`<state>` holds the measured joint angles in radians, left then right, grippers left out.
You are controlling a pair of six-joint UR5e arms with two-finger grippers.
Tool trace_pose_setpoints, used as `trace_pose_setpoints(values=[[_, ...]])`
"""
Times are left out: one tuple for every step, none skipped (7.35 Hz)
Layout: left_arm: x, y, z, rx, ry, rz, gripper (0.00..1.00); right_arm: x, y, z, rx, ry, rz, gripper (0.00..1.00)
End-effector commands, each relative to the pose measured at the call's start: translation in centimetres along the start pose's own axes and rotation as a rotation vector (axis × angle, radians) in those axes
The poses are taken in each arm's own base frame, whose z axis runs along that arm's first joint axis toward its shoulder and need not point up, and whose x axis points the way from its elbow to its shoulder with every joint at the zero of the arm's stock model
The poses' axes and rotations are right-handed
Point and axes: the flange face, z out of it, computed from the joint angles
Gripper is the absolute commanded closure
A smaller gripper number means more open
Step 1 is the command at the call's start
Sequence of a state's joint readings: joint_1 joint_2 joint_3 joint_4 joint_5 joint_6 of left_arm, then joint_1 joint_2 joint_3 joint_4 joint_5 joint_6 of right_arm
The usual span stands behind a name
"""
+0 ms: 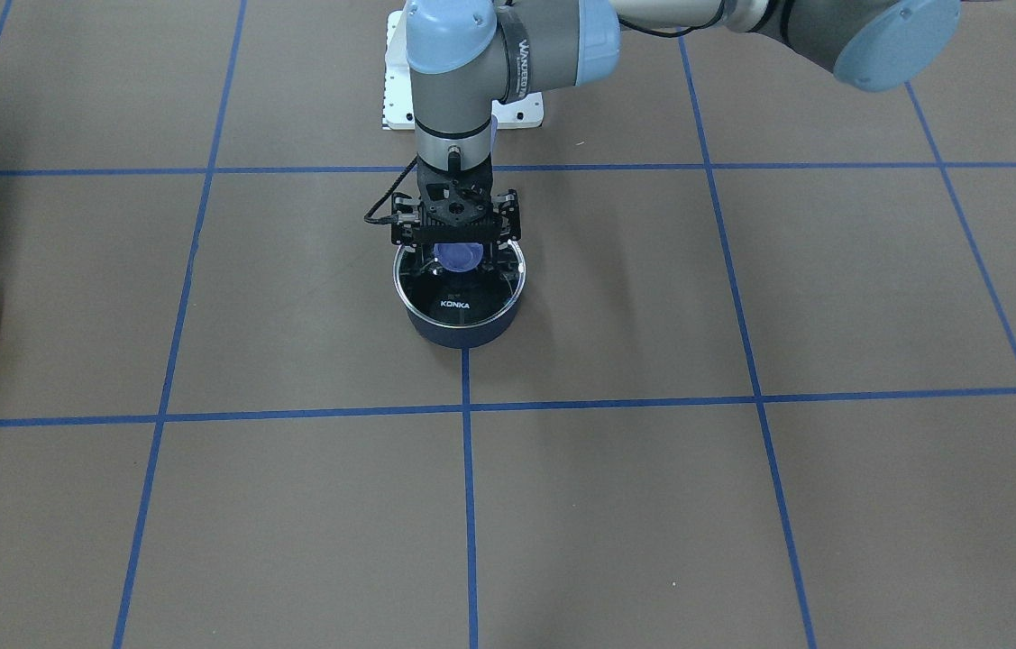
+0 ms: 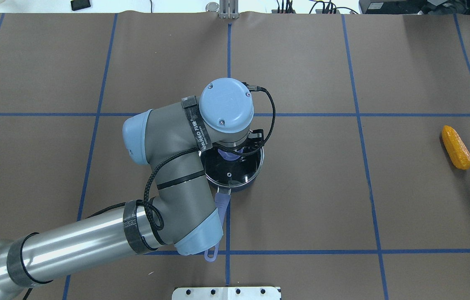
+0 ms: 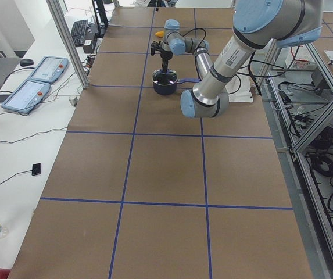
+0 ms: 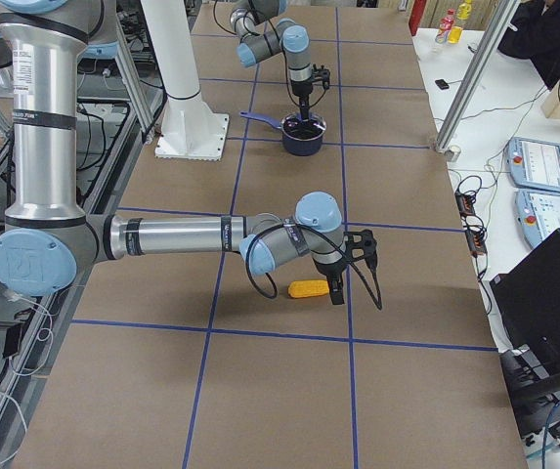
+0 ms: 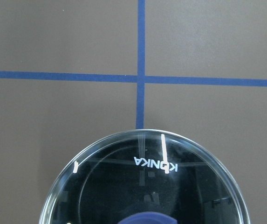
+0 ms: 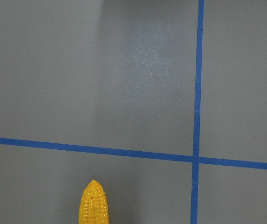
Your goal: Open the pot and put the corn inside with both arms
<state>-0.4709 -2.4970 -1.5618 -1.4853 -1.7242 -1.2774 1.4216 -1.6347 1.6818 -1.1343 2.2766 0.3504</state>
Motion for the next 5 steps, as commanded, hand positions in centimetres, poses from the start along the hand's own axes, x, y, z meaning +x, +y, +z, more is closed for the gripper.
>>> trace_pose_setpoints(values=[[-0.12,0.12,0.21,-0.001,0.001,0.001,0.12,0.06,0.04,0.02,-0.001,0.001,0.002,0.00],[-0.18,0.55,0.51,-0.005,0.003,0.004,0.15,0.06,0.04,0.02,-0.001,0.001,0.001,0.00],[-0.51,0.70,0.95,-0.003,0.014,0.008,0.16,0.06,0.04,0.02,-0.001,0.001,0.002,0.00],[-0.59,0.71,1.03,-0.002,0.018,0.007,0.17,0.16,0.07,0.12,-0.002,0.001,0.002,0.00],[-0.56,0.74,0.89,-0.002,0.021,0.007,0.28,0.15,0.07,0.12,-0.003,0.000,0.002,0.00]])
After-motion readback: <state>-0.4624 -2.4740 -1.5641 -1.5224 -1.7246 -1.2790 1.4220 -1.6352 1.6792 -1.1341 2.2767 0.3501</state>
